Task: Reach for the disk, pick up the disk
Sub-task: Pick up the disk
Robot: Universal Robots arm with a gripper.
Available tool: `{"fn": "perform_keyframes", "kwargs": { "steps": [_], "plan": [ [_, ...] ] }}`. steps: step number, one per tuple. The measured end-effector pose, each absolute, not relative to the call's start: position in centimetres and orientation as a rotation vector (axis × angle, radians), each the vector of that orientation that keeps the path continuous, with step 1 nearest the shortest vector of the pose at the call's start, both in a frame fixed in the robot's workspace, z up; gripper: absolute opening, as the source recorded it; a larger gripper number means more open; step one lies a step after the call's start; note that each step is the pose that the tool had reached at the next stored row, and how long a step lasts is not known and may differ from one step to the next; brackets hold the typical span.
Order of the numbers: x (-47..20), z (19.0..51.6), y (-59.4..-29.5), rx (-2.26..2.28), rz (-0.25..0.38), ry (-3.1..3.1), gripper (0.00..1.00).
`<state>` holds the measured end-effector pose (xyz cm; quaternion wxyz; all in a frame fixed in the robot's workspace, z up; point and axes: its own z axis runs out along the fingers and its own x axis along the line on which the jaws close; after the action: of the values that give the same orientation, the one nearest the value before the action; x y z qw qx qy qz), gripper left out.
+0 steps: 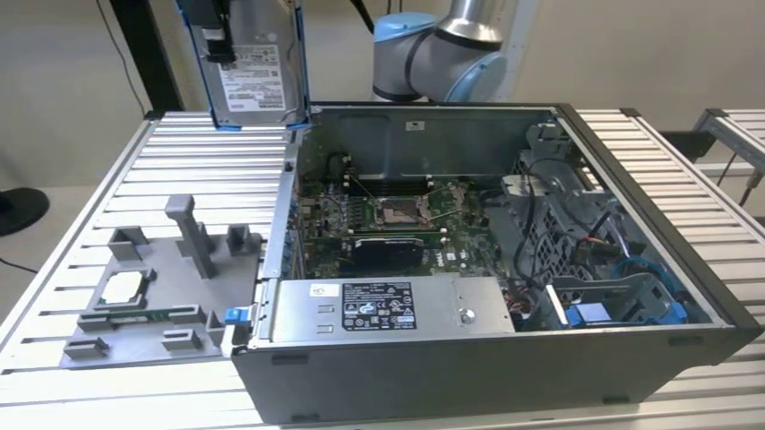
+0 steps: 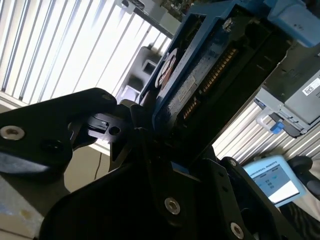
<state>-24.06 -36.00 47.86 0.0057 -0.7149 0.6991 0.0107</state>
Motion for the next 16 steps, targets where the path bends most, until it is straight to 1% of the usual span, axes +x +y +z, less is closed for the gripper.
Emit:
{"fn": "perform_keyframes", "kwargs": {
  "steps": [16],
  "plan": [
    [-20.0, 47.9, -36.0, -2.238, 0.034, 2.189, 0.00]
  ]
}}
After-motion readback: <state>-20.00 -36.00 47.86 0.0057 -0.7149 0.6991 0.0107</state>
